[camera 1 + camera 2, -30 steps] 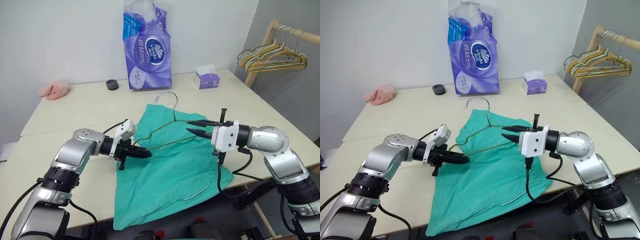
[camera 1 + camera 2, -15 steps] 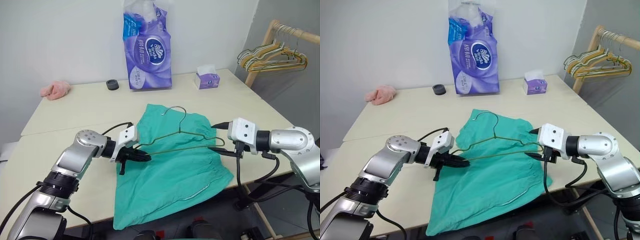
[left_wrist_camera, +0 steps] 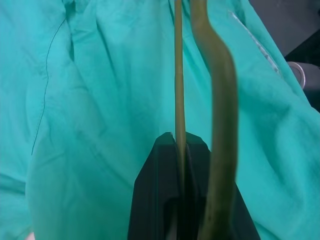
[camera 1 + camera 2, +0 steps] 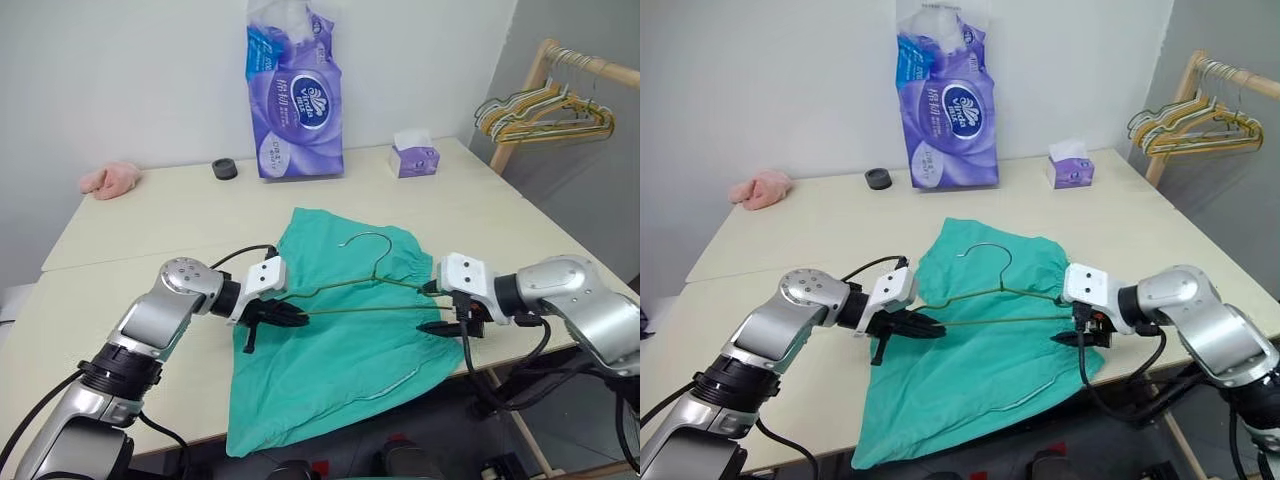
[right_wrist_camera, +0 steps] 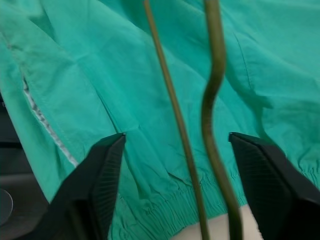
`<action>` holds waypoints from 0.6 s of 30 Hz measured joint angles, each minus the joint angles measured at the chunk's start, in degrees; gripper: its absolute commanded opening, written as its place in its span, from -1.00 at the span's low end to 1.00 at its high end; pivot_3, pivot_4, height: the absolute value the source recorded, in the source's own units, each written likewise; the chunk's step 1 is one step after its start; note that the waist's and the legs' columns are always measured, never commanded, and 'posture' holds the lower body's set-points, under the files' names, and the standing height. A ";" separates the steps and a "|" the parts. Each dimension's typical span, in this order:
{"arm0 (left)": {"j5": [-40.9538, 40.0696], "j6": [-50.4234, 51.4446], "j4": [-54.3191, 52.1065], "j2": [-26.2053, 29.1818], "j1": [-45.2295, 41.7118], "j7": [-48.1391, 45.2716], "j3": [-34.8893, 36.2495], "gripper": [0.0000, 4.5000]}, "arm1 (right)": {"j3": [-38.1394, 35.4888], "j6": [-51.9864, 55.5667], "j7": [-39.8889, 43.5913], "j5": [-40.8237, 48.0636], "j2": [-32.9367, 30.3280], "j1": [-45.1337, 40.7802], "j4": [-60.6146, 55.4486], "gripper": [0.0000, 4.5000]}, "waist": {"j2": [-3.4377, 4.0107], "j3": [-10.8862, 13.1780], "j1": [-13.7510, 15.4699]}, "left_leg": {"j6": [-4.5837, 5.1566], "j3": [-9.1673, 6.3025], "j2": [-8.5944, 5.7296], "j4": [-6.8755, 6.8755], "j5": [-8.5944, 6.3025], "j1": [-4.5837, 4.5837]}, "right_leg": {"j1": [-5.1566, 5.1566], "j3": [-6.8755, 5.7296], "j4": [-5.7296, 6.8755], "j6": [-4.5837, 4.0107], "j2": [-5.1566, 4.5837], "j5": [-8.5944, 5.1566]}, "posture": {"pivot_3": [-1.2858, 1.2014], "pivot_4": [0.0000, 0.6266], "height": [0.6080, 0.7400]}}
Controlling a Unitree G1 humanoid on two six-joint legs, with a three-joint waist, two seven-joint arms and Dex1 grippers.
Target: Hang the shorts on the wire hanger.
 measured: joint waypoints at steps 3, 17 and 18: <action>0.02 -0.02 -0.25 0.25 1.12 0.12 0.00 -1.00 | 0.57 1.14 0.76 -0.01 -0.16 -0.49 0.07 -0.38 | 0.02 0.02 0.08 | 0.00 -0.01 0.00 -0.01 -0.01 -0.01 | -0.01 -0.01 0.00 -0.04 0.00 0.02 | -0.09 -0.96 1.00; -0.23 -1.56 0.36 -3.45 1.47 3.89 0.72 -0.43 | 1.56 4.95 2.32 1.46 -0.38 1.49 -2.00 -1.00 | -0.01 0.11 0.23 | 0.04 -0.03 0.00 0.00 -0.05 -0.05 | -0.02 -0.03 -0.02 -0.01 -0.02 0.00 | -0.09 -0.98 1.00; -0.64 -1.54 0.44 -3.85 1.39 4.18 1.05 -0.28 | 1.45 5.32 2.03 2.02 -0.35 1.89 -2.28 -1.00 | 0.00 0.11 0.22 | 0.04 -0.02 0.00 0.00 -0.05 -0.05 | -0.02 -0.03 -0.02 -0.02 -0.02 0.01 | -0.09 -0.98 1.00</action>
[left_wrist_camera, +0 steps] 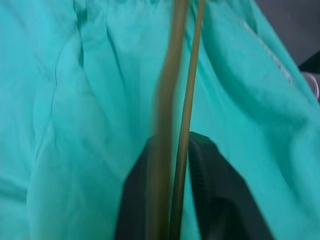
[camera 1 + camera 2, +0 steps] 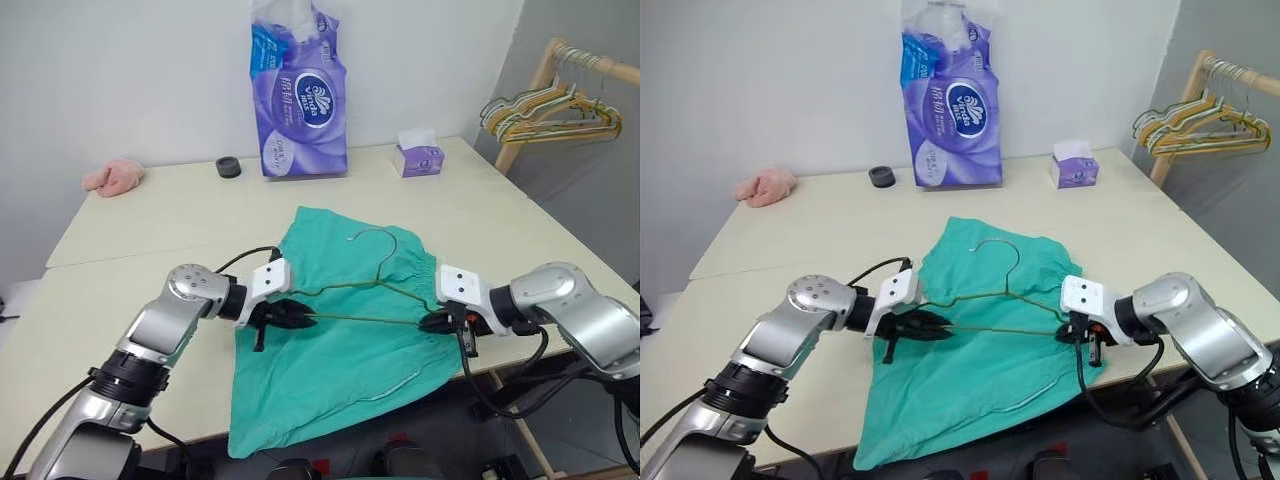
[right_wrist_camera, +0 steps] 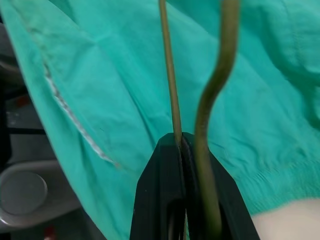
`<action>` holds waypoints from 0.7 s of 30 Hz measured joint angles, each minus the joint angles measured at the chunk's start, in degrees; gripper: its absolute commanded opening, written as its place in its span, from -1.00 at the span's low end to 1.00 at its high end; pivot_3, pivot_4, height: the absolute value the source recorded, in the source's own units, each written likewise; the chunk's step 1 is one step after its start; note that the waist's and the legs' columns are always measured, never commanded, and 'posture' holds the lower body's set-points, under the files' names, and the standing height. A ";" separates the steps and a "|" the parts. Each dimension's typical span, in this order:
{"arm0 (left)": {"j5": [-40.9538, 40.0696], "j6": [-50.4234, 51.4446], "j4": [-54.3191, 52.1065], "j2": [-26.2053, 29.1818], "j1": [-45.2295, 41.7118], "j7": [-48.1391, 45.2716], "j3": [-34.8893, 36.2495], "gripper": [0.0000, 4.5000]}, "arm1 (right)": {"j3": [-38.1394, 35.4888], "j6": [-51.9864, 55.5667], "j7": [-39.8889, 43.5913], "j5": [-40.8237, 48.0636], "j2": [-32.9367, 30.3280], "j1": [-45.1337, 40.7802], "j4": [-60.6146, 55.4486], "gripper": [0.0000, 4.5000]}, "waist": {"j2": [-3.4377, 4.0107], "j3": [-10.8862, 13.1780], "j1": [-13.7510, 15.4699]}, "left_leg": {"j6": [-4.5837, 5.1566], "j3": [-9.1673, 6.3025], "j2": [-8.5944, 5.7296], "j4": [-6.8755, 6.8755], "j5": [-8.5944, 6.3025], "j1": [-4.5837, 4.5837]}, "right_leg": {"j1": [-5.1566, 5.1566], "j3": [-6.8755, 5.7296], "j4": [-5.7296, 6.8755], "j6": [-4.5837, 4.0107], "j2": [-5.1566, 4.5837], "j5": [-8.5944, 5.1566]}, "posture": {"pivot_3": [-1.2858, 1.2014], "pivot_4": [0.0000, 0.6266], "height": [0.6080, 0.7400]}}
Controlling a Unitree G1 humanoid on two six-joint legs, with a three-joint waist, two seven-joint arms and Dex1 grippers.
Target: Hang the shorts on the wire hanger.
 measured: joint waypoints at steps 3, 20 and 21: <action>-0.88 -0.47 1.37 -3.15 -0.83 3.79 2.50 0.11 | -2.78 1.48 -0.88 1.67 -0.14 2.26 -1.08 -1.00 | -0.02 -0.01 0.05 | 0.00 -0.01 0.00 0.02 0.00 0.00 | 0.01 -0.01 -0.01 0.00 0.00 0.01 | -0.10 -0.98 1.00; -9.70 5.94 0.34 4.13 2.38 -0.29 9.72 0.23 | -35.93 12.74 -13.33 11.69 2.20 29.78 0.63 -1.00 | -0.06 0.02 0.57 | -0.04 0.06 -0.01 0.01 -0.10 0.01 | 0.03 0.05 -0.03 -0.06 0.00 0.04 | -0.11 -0.96 1.00; -9.22 4.84 -0.35 4.75 2.59 -1.58 8.84 0.23 | -37.79 12.90 -13.79 11.69 2.21 31.16 1.97 -1.00 | -0.05 0.02 0.89 | -0.03 0.07 -0.01 0.02 -0.10 0.02 | 0.04 0.06 -0.03 -0.03 0.00 0.01 | -0.11 -0.96 1.00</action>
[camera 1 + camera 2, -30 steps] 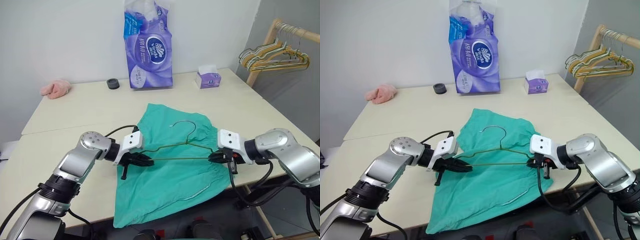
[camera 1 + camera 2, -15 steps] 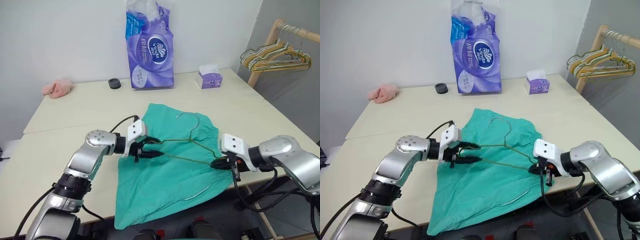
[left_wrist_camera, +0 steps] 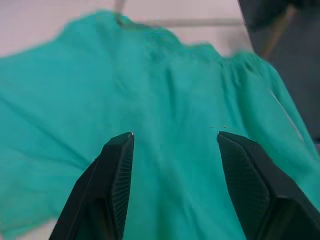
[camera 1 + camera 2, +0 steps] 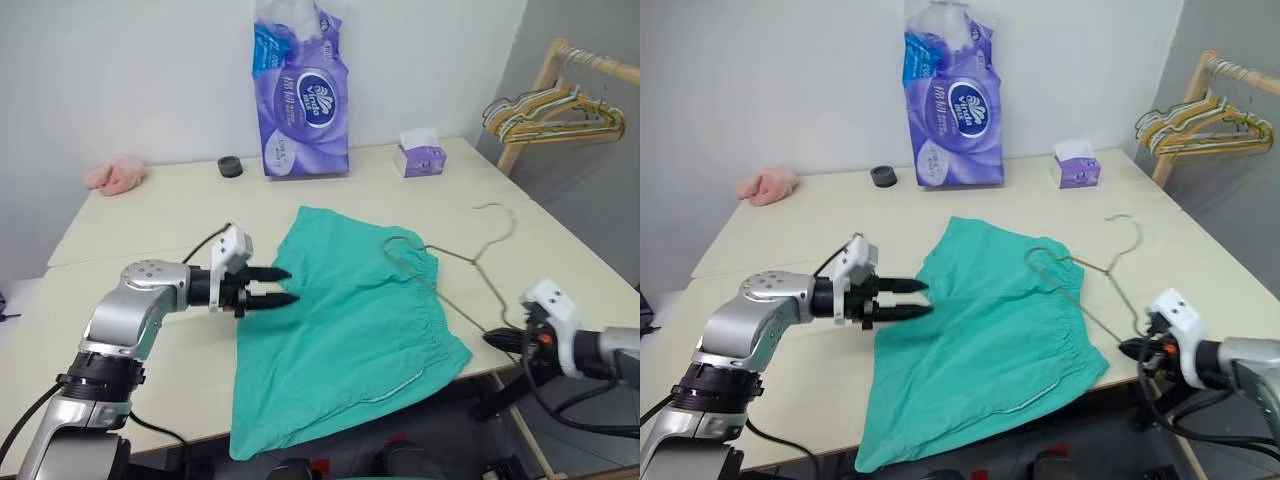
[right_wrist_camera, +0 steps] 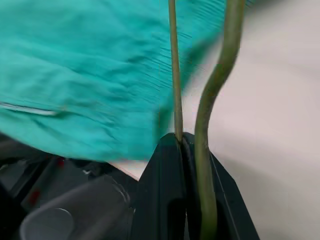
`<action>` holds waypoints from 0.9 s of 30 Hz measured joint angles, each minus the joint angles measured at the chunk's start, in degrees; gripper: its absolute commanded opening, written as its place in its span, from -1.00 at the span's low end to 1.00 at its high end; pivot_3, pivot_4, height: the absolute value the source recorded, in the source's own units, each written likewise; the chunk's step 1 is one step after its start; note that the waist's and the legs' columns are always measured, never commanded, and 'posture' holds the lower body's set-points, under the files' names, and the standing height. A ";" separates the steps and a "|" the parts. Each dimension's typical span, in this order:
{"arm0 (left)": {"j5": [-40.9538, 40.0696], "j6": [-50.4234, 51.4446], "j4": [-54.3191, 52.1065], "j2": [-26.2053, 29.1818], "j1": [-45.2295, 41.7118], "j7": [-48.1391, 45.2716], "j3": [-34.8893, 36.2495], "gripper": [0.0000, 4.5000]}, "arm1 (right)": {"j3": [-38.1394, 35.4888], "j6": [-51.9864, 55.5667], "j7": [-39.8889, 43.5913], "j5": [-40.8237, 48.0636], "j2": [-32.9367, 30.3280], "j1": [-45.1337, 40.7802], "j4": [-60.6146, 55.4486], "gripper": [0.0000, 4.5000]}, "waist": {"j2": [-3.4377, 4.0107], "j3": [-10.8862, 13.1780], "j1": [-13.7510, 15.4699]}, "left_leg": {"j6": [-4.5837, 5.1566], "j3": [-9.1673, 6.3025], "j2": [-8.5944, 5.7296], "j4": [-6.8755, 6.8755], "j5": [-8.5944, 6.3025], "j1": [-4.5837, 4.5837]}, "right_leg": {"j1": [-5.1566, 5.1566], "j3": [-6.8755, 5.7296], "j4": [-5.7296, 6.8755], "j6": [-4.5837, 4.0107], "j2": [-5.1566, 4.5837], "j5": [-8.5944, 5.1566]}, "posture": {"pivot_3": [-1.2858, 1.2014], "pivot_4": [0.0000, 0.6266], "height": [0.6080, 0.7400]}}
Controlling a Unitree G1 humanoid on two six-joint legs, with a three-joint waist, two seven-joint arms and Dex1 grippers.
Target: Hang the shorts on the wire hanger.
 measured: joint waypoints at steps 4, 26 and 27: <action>2.17 -3.62 -0.63 0.05 -0.75 -0.70 -1.61 0.23 | -3.50 0.07 -0.72 -0.07 0.17 5.42 2.55 -1.00 | 0.04 0.01 0.67 | 0.03 0.00 0.02 0.02 0.01 0.06 | 0.06 -0.03 0.02 0.10 0.01 -0.07 | -0.11 -0.96 1.00; 4.72 -5.80 0.00 -1.69 -3.89 0.03 -3.09 0.23 | -8.76 4.02 0.14 6.76 -0.84 15.15 -6.45 -1.00 | 0.13 0.24 0.13 | 0.08 0.10 0.06 0.05 0.01 0.09 | 0.08 0.02 0.01 0.27 0.02 -0.10 | -0.12 -0.92 1.00; 4.78 -5.81 0.00 -1.69 -3.94 0.06 -3.09 0.23 | -8.71 4.08 0.09 6.81 -1.21 14.81 -6.67 -1.00 | 0.14 0.25 0.14 | 0.08 0.10 0.06 0.04 0.01 0.09 | 0.08 0.01 0.01 0.26 0.02 -0.10 | -0.12 -0.92 1.00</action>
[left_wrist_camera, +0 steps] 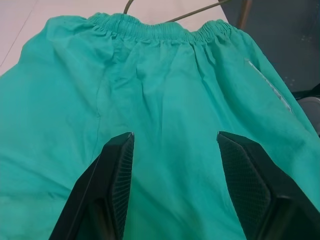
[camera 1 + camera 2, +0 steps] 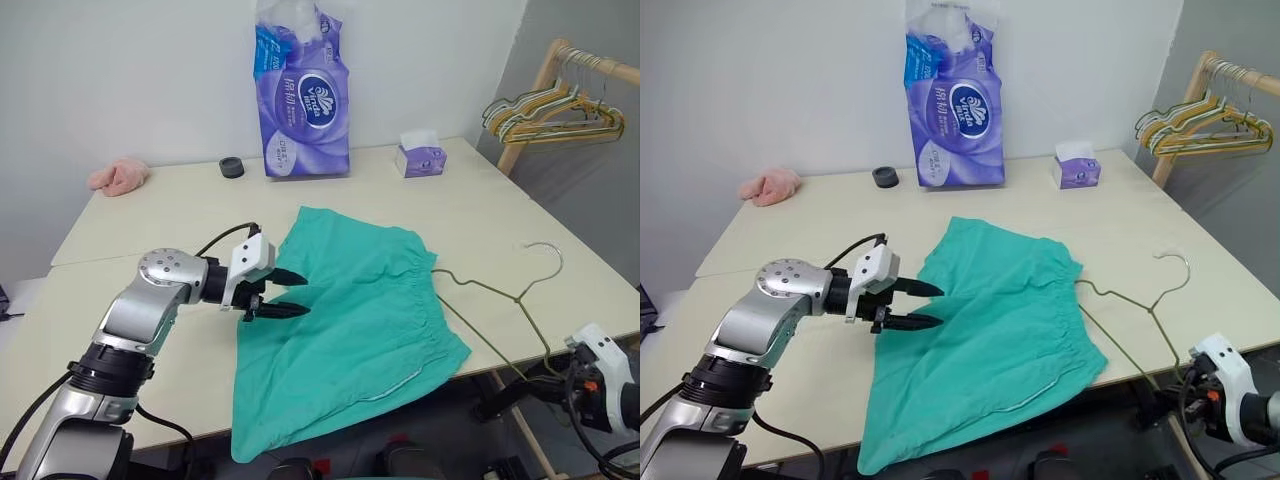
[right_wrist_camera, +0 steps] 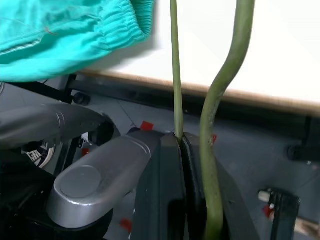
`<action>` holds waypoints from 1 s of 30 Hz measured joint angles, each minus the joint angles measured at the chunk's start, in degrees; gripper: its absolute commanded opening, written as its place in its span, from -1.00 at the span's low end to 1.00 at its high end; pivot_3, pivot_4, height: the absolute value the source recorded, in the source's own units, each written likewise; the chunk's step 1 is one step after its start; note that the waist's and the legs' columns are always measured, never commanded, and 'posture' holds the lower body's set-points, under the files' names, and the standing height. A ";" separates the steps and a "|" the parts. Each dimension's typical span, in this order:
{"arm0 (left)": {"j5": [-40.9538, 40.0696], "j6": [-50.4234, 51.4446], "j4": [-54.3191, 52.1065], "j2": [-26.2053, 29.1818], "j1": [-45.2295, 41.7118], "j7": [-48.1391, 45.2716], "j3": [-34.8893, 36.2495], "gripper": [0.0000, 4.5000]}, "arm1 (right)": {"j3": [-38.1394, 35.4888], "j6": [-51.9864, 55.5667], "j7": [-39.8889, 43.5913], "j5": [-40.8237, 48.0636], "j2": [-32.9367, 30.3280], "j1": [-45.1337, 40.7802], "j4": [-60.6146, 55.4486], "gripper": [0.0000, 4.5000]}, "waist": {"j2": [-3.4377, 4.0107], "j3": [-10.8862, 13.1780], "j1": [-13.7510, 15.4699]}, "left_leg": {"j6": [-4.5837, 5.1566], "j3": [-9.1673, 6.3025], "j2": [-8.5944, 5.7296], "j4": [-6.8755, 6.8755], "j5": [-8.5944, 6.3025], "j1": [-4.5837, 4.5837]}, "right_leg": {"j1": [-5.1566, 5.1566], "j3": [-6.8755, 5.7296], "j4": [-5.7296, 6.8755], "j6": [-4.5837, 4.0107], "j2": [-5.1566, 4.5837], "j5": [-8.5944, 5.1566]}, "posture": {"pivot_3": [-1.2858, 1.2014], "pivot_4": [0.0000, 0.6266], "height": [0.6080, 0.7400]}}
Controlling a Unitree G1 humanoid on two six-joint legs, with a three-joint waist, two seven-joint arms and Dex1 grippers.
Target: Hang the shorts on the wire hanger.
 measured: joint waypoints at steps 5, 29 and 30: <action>0.86 -0.78 1.04 -0.03 -0.42 1.33 0.00 0.23 | 0.14 -0.15 0.02 0.12 -2.43 -1.81 -0.25 -1.00 | -0.01 0.06 0.18 | 0.00 0.00 0.00 -0.01 0.00 -0.04 | -0.01 0.00 -0.04 -0.01 0.00 -0.01 | -0.11 -0.93 1.00; 3.35 -6.43 6.66 -1.26 -2.53 6.16 0.32 0.23 | 12.94 -15.18 0.70 -11.02 -13.18 -8.19 -4.57 -1.00 | -0.05 0.24 0.37 | -0.01 -0.01 0.02 -0.02 -0.01 -0.06 | -0.02 -0.02 -0.05 0.00 0.00 -0.02 | -0.11 -0.94 1.00; 3.39 -6.45 6.74 -1.27 -2.54 6.16 0.32 0.23 | 14.03 -16.17 0.65 -12.38 -14.11 -8.06 -4.84 -1.00 | -0.04 0.25 0.37 | -0.01 0.02 0.01 -0.01 -0.01 -0.06 | -0.03 0.01 -0.06 0.00 -0.01 -0.02 | -0.11 -0.94 1.00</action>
